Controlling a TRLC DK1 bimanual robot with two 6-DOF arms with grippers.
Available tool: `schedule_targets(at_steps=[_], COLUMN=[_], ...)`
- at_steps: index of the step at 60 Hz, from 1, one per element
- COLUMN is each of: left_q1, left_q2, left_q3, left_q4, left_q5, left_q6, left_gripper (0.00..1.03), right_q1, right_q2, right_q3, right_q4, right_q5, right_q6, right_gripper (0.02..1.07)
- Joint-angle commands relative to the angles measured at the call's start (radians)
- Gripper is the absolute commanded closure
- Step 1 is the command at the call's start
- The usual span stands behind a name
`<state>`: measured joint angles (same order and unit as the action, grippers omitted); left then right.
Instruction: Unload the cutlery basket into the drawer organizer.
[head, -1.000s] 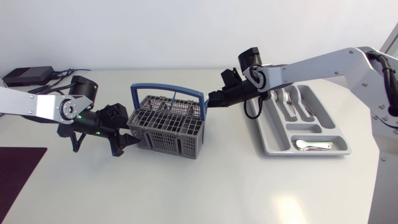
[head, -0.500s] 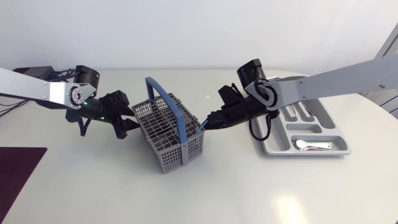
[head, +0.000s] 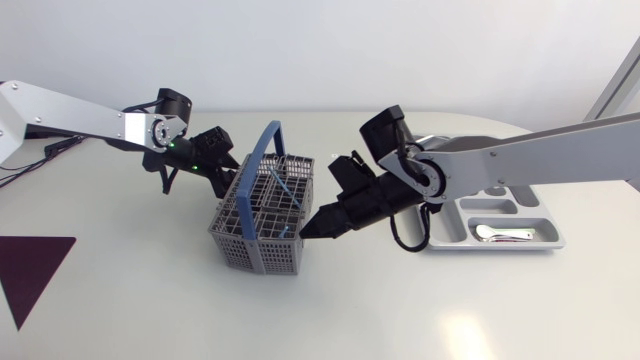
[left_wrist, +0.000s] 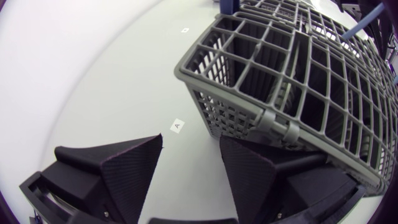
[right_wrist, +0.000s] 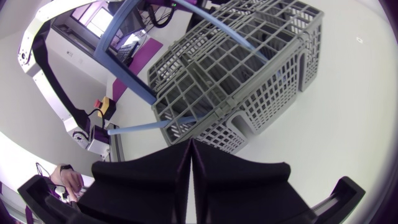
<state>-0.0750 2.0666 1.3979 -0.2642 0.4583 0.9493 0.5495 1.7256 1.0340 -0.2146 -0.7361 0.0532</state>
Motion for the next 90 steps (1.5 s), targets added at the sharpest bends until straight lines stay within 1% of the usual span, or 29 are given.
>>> schedule_targets(at_steps=[1,7,13,18,21,23,29,33,36,40,43,50,58,64,65,69,76,82,90], left_q1=[-0.016,-0.032,-0.042,-0.040,-0.034,-0.026,0.007,0.032,0.046,0.064,0.073,0.084,0.081,0.053,0.035,0.001,-0.088,-0.192,-0.287], left_q2=[0.052,0.092,0.118,0.116,0.101,0.081,-0.008,-0.082,-0.145,-0.234,-0.306,-0.511,-0.712,-0.849,-0.905,-0.982,-1.089,-1.113,-1.079], left_q3=[0.081,0.161,0.224,0.233,0.219,0.200,0.112,0.035,-0.031,-0.117,-0.181,-0.343,-0.482,-0.576,-0.605,-0.642,-0.698,-0.721,-0.728], left_q4=[-0.023,-0.066,-0.090,-0.102,-0.113,-0.118,-0.119,-0.118,-0.112,-0.096,-0.087,-0.072,-0.056,-0.061,-0.069,-0.101,-0.145,-0.150,-0.133], left_q5=[0.005,0.005,0.005,0.005,0.005,0.005,0.005,0.008,0.014,0.033,0.048,0.088,0.122,0.132,0.132,0.132,0.132,0.112,0.072], left_q6=[-0.047,-0.067,-0.090,-0.096,-0.087,-0.081,-0.057,-0.029,-0.006,0.009,0.029,0.066,0.086,0.109,0.111,0.120,0.126,0.103,0.083], left_gripper=[0.33,0.33,0.28,0.22,0.19,0.17,0.10,0.08,0.06,0.06,0.06,0.06,0.06,0.06,0.06,0.06,0.07,0.07,0.10], right_q1=[0.024,0.047,0.063,0.061,0.053,0.050,0.047,0.047,0.049,0.063,0.069,0.069,0.061,0.056,0.055,0.053,0.050,0.050,0.050], right_q2=[-0.017,-0.021,-0.029,-0.061,-0.086,-0.106,-0.170,-0.215,-0.245,-0.284,-0.313,-0.382,-0.409,-0.428,-0.434,-0.443,-0.452,-0.462,-0.485], right_q3=[-0.023,-0.023,-0.031,-0.052,-0.072,-0.089,-0.149,-0.184,-0.203,-0.233,-0.250,-0.307,-0.327,-0.342,-0.348,-0.359,-0.371,-0.377,-0.390], right_q4=[-0.006,-0.008,-0.008,-0.005,-0.002,0.000,0.023,0.032,0.032,0.050,0.064,0.124,0.124,0.124,0.124,0.124,0.124,0.124,0.124], right_q5=[-0.003,-0.003,0.001,0.060,0.075,0.103,0.184,0.218,0.257,0.310,0.330,0.336,0.349,0.351,0.351,0.351,0.353,0.353,0.356], right_q6=[0.023,0.022,0.019,-0.003,-0.013,-0.033,-0.078,-0.108,-0.136,-0.168,-0.181,-0.205,-0.220,-0.228,-0.230,-0.233,-0.234,-0.233,-0.228], right_gripper=[1.01,1.02,1.02,1.01,1.01,0.99,0.78,0.61,0.52,0.43,0.40,0.40,0.40,0.40,0.40,0.40,0.40,0.40,0.40])
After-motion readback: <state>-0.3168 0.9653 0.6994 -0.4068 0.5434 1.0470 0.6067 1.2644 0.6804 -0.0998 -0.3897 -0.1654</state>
